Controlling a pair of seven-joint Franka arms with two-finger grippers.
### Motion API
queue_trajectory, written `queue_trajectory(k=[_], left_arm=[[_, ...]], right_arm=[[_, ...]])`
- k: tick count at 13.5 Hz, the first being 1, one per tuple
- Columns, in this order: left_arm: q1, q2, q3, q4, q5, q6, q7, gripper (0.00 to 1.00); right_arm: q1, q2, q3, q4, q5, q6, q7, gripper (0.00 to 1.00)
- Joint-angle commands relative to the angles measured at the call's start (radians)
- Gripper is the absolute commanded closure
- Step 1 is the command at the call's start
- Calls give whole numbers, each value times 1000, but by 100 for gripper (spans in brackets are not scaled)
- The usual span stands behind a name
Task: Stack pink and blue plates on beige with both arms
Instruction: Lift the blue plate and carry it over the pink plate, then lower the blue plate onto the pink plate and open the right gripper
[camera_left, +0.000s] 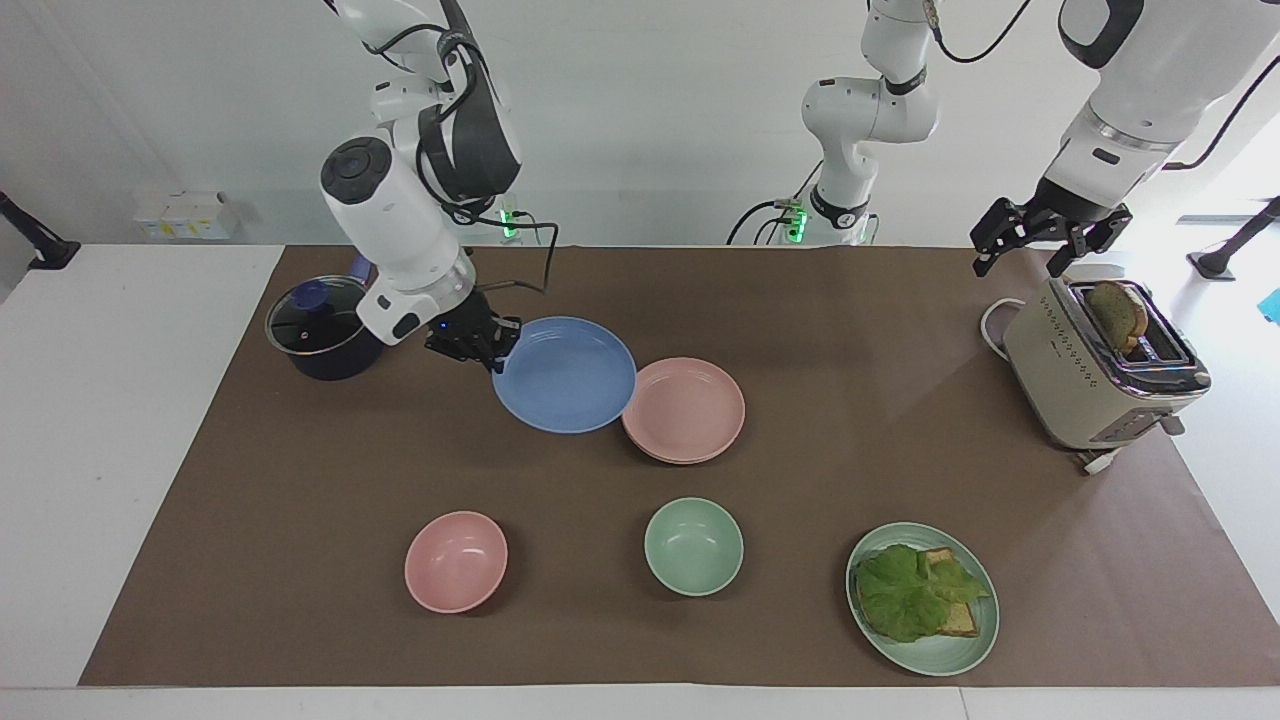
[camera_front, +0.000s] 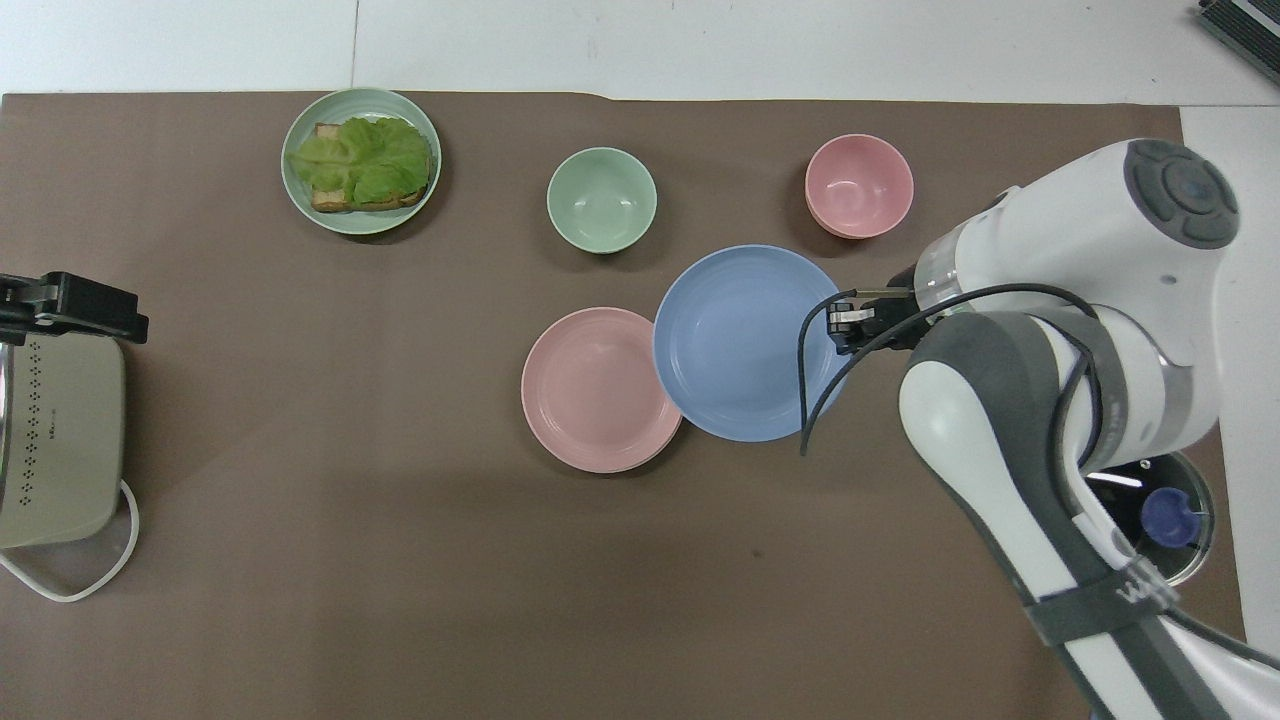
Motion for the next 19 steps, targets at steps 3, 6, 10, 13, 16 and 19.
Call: queue_trajectory(k=[3, 6, 10, 13, 16, 19], left_arm=[[8, -7, -5, -7, 10, -7, 13, 0], [8, -7, -5, -7, 10, -7, 13, 0], [8, -7, -5, -7, 12, -7, 13, 0], [8, -7, -5, -7, 12, -7, 13, 0], [8, -7, -5, -7, 10, -7, 13, 0], [8, -7, -5, -7, 10, -7, 13, 0]], right_arm=[[124, 71, 0, -5, 94, 151, 143, 100], [164, 103, 2, -30, 145, 220, 154, 100], [207, 153, 2, -59, 145, 284, 143, 100], [222, 155, 2, -110, 145, 333, 140, 100], [253, 166, 2, -142, 146, 393, 142, 100], [253, 166, 2, -151, 146, 406, 140, 100]])
